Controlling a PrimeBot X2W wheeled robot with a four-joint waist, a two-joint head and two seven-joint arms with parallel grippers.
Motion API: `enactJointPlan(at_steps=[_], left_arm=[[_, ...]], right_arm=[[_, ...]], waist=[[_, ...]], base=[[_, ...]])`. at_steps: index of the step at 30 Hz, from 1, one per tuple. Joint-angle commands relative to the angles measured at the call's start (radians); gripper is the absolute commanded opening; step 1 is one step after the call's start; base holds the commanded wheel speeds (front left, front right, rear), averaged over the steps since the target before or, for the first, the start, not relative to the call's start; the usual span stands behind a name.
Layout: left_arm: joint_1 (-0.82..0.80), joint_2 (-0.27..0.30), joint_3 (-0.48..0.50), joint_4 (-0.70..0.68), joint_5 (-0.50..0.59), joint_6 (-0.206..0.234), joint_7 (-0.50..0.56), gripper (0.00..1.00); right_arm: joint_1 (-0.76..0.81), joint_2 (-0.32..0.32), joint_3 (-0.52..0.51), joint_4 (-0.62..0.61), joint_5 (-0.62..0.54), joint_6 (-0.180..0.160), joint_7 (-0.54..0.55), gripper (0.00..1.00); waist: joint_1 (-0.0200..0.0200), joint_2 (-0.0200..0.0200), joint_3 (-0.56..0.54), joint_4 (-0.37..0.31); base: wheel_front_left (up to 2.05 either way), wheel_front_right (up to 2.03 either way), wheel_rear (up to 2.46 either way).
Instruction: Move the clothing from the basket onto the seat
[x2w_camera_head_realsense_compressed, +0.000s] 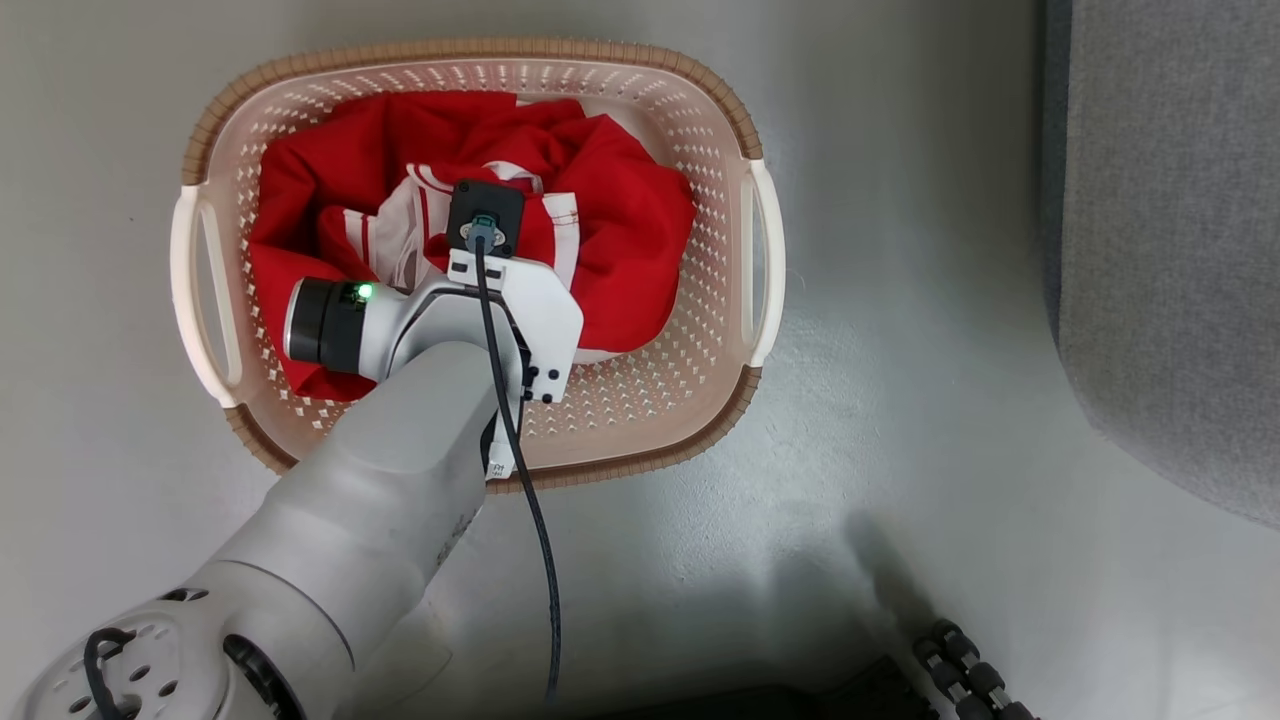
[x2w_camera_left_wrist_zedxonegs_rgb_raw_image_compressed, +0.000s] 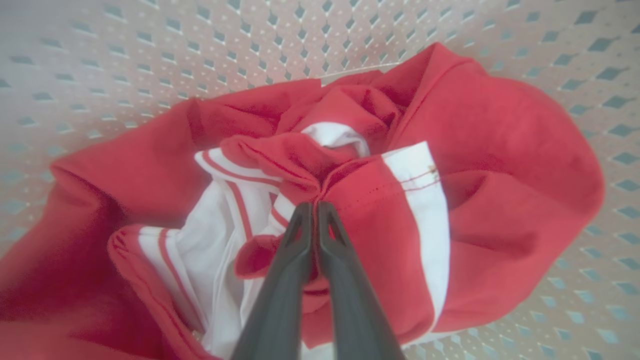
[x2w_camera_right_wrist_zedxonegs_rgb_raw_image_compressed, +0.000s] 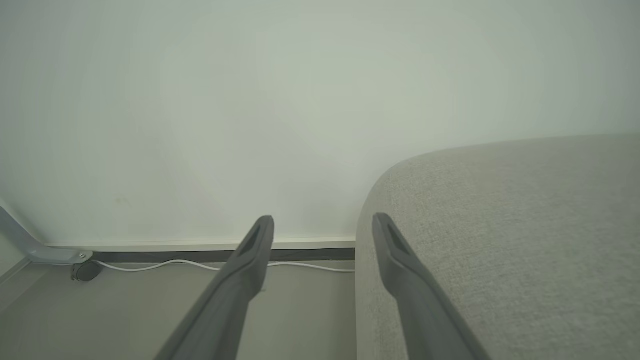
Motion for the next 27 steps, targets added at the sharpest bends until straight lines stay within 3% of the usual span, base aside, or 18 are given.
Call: enactJointPlan(at_steps=[1,11,18,27], left_arm=[[0.011,0.004,0.003,-0.016,-0.01,0.0,-0.016,0.0],[0.096,0.004,-0.017,-0.038,-0.11,-0.024,-0.18,0.0],[0.149,0.004,-0.014,-0.044,-0.128,-0.05,-0.233,0.0],[0.271,0.004,0.199,-0.155,0.083,-0.069,-0.235,0.0]], right_arm=[[0.025,-0.018,0.002,-0.018,0.006,0.007,-0.006,1.0],[0.052,-0.006,0.019,0.01,-0.009,0.007,-0.006,1.0],[0.105,0.0,0.036,0.043,-0.028,0.007,-0.006,1.0],[0.188,0.012,0.078,0.094,-0.071,0.007,-0.006,1.0]], waist=[[-0.0001,0.0,-0.011,0.001],[-0.0001,0.0,-0.147,0.026],[-0.0001,0.0,-0.279,0.05],[-0.0001,0.0,-0.471,0.088]], base=[[0.0,0.0,0.0],[0.0,0.0,0.0],[0.0,0.0,0.0],[0.0,0.0,0.0]])
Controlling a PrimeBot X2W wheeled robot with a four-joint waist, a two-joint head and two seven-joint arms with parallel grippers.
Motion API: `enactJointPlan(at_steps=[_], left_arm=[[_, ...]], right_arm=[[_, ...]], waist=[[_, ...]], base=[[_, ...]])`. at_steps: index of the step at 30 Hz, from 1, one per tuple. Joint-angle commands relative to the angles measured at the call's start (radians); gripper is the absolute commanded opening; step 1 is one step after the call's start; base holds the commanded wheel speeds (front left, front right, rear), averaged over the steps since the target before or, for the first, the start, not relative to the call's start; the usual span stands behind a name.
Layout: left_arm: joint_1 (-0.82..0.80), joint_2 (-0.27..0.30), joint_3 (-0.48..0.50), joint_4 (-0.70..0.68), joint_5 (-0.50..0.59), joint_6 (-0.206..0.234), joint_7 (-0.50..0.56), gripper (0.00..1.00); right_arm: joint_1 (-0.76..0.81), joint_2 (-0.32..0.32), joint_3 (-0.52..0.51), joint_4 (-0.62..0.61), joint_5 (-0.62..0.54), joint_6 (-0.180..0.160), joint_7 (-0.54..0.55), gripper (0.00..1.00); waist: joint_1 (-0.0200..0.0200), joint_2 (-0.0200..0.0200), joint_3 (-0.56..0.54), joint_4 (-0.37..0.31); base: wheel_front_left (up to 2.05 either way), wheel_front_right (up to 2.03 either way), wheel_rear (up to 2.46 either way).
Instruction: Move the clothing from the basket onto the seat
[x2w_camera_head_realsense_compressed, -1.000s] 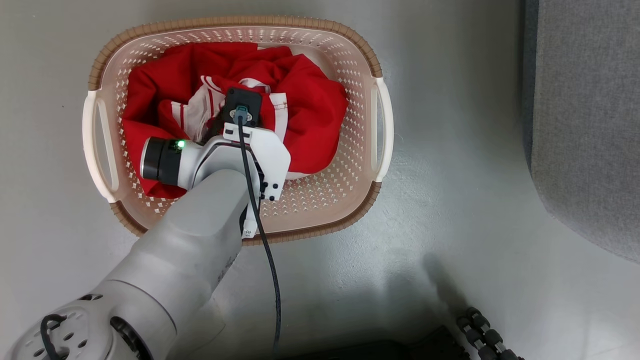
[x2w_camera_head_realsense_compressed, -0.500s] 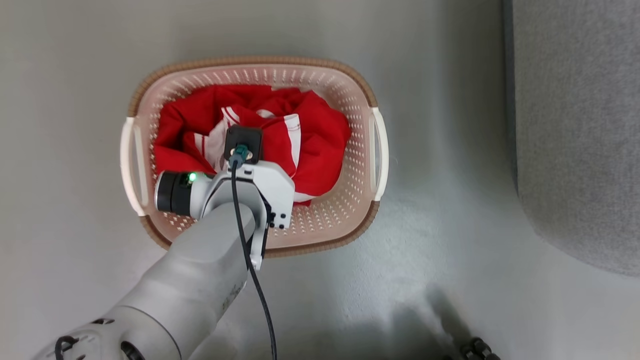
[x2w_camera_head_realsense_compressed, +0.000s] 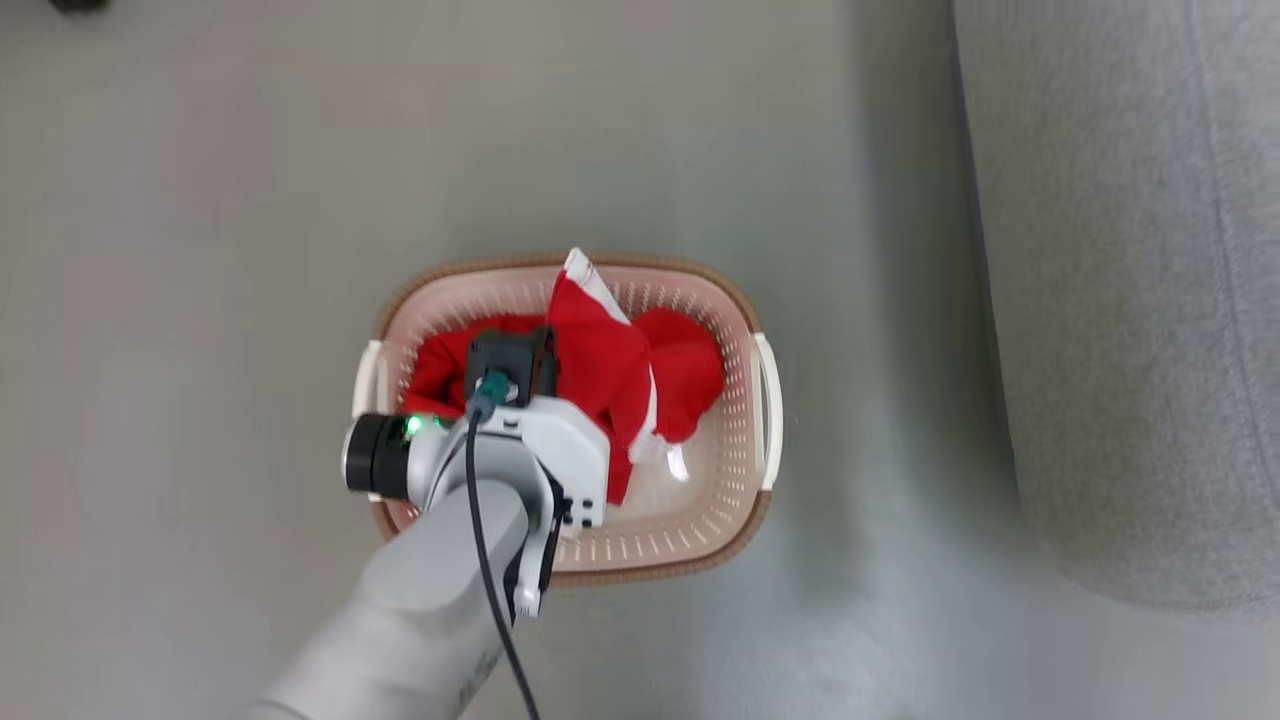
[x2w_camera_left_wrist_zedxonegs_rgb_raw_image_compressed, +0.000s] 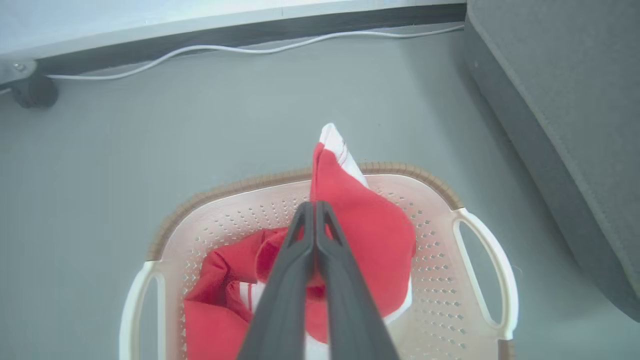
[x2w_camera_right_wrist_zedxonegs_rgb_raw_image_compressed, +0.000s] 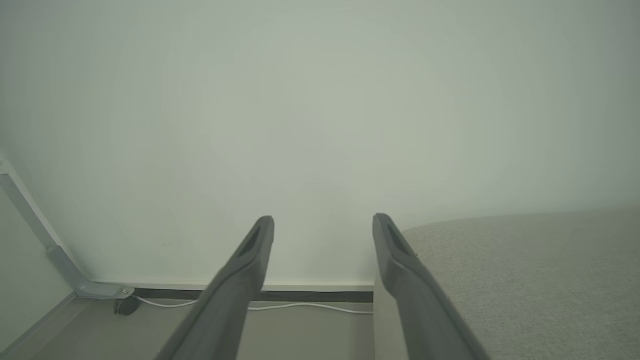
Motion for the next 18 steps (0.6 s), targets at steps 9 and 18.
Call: enactJointPlan(at_steps=[9,18], left_arm=[[0.176,0.008,0.261,-0.132,0.261,-0.076,-0.013,0.0],[0.34,0.012,0.52,-0.302,0.49,-0.196,-0.013,0.0]], right_arm=[[0.085,0.021,0.054,0.043,-0.046,0.007,-0.006,1.0],[0.142,0.076,0.103,0.114,-0.1,0.007,-0.006,1.0]], waist=[[0.0,0.0,-0.229,0.053],[0.0,0.0,-0.381,0.085]], base=[[0.0,0.0,0.0],[0.0,0.0,0.0]])
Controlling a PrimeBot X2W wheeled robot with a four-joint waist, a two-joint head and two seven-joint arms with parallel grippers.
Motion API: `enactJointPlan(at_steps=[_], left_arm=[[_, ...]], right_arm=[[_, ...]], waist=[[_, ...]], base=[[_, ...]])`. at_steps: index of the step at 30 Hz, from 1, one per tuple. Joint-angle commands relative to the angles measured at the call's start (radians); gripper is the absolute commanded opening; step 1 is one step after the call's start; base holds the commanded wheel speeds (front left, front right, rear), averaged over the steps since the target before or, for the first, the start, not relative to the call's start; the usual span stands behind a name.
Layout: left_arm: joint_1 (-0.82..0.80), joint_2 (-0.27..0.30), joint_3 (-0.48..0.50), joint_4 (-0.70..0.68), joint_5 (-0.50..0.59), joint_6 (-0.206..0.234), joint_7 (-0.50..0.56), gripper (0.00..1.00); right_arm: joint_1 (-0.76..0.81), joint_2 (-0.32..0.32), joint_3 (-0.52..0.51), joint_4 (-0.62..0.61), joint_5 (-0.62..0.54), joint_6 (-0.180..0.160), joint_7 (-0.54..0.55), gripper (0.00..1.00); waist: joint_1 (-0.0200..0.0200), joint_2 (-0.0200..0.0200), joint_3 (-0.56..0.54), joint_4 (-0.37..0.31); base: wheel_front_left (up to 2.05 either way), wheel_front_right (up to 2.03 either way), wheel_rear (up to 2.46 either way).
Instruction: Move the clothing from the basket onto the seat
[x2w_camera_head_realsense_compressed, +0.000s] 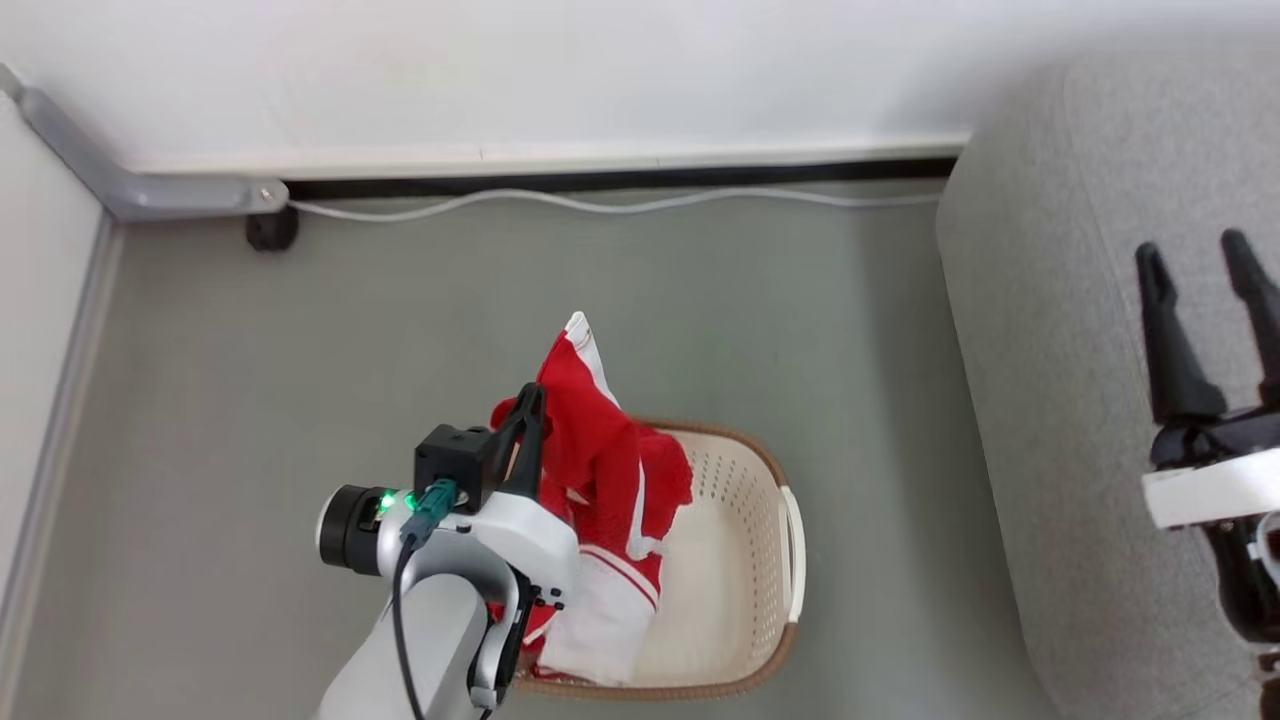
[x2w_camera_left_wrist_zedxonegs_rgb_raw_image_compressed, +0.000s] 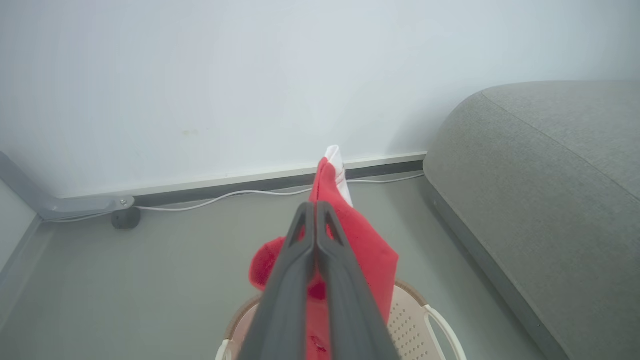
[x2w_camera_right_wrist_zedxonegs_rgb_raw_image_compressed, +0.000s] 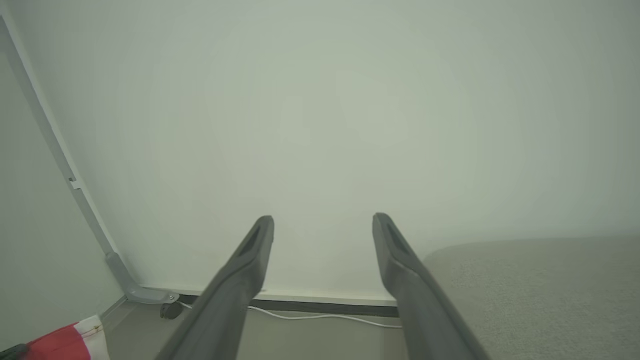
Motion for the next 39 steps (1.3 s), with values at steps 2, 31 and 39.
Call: enactJointPlan(at_steps=[2,31,39], left_arm=[[0.015,0.011,0.078,-0.068,0.047,-0.027,-0.013,0.0],[-0.179,0.007,0.067,-0.5,0.215,-0.083,-0.013,0.0],[-0.247,0.007,-0.005,-0.506,0.178,-0.042,-0.013,0.0]], right_arm=[[0.023,-0.006,0.022,-0.007,-0.018,0.007,-0.006,1.0],[0.066,0.041,0.053,0.05,-0.036,0.007,-0.006,1.0],[0.063,0.047,0.077,0.035,-0.029,0.007,-0.006,1.0]], waist=[[0.0,0.0,-0.054,0.021],[0.0,0.0,-0.097,0.023],[0.0,0.0,-0.094,0.024]], base=[[0.0,0.0,0.0],[0.0,0.0,0.0],[0.0,0.0,0.0]])
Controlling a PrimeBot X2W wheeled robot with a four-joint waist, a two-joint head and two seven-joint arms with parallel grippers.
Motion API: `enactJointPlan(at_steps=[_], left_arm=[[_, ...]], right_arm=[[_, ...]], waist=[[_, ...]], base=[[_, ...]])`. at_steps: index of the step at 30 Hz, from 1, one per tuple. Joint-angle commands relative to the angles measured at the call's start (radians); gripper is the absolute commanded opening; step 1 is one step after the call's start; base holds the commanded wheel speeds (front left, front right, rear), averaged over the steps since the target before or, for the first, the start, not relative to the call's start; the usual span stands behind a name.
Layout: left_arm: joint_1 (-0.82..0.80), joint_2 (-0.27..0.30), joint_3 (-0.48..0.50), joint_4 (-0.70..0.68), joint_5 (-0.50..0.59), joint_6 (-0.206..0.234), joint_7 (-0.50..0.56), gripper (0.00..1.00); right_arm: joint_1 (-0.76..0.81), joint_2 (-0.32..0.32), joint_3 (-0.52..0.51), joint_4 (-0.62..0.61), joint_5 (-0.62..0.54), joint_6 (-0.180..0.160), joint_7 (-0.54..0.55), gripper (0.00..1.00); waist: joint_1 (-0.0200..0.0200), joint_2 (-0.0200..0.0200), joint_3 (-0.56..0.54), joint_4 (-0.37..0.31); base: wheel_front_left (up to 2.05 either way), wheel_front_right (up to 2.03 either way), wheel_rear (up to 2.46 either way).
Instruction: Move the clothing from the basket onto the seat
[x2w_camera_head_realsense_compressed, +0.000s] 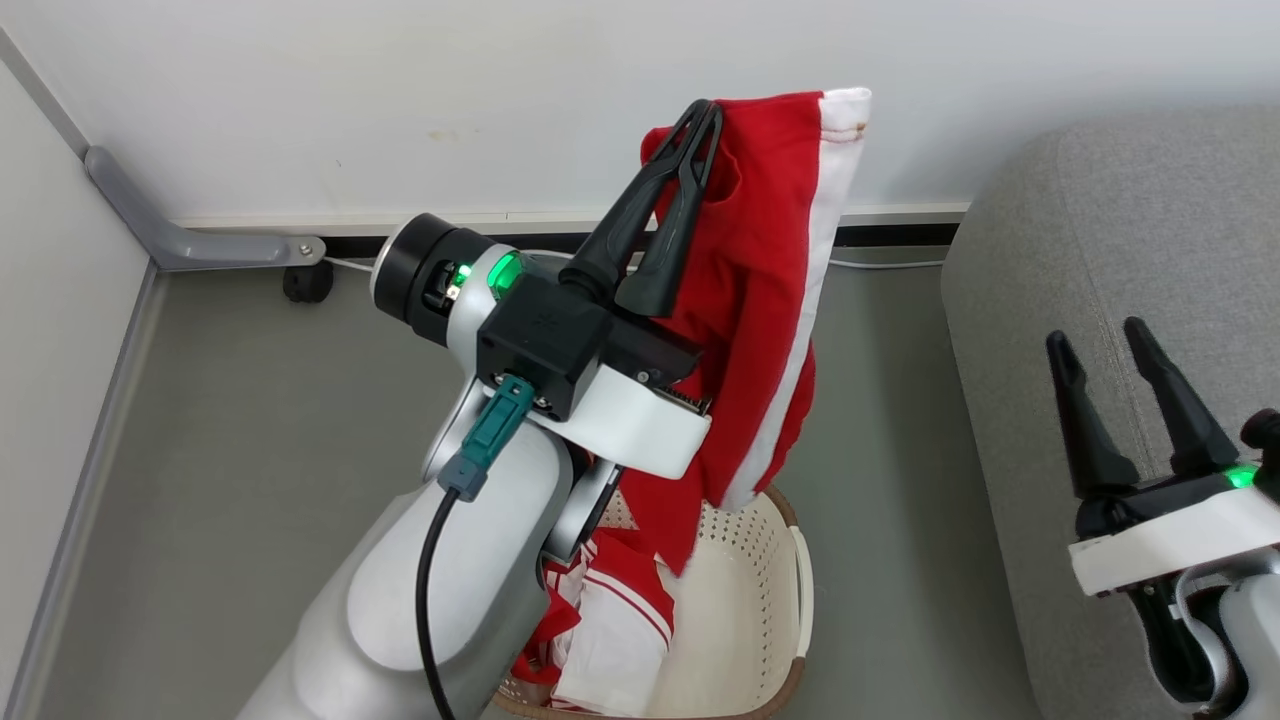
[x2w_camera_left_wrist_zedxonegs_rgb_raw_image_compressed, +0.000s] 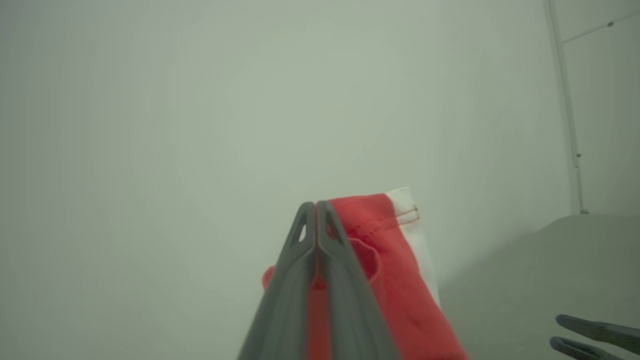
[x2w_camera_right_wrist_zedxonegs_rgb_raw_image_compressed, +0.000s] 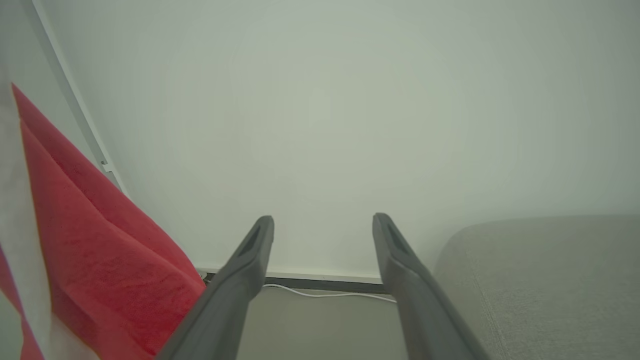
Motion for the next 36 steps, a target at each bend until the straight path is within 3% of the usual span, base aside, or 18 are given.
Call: enactJointPlan(at_steps=[1,5,9,15,20,36], left_arm=[[-0.055,0.009,0.024,-0.026,-0.01,0.011,-0.005,0.0],[-0.073,0.009,0.004,-0.016,-0.024,0.023,-0.005,0.0],[-0.087,0.009,-0.015,-0.012,-0.033,0.035,-0.005,0.0],[-0.103,0.009,-0.043,-0.007,-0.048,0.05,-0.005,0.0],[-0.117,0.009,-0.076,-0.017,-0.064,0.056,-0.005,0.0],[-0.156,0.009,-0.174,-0.045,-0.12,0.079,-0.005,0.0]], right_arm=[[-0.005,-0.011,0.029,-0.038,0.004,0.007,-0.006,1.0],[-0.023,-0.011,0.115,-0.119,0.029,0.007,-0.006,1.0],[-0.061,-0.046,0.258,-0.234,0.067,0.007,-0.006,1.0],[-0.108,-0.092,0.39,-0.331,0.081,0.007,-0.006,1.0],[-0.132,-0.091,0.431,-0.29,0.063,0.007,-0.006,1.0],[-0.177,0.006,0.46,-0.061,-0.035,0.007,-0.006,1.0]], waist=[[0.0,0.0,0.0,0.0],[0.0,0.0,0.006,-0.004],[0.0,0.0,0.019,-0.004],[0.0,0.0,0.03,0.001],[0.0,0.0,0.031,0.01],[0.0,0.0,0.018,0.061]], base=[[0.0,0.0,0.0],[0.0,0.0,0.0],[0.0,0.0,0.0],[0.0,0.0,0.0],[0.0,0.0,0.0],[0.0,0.0,0.0]])
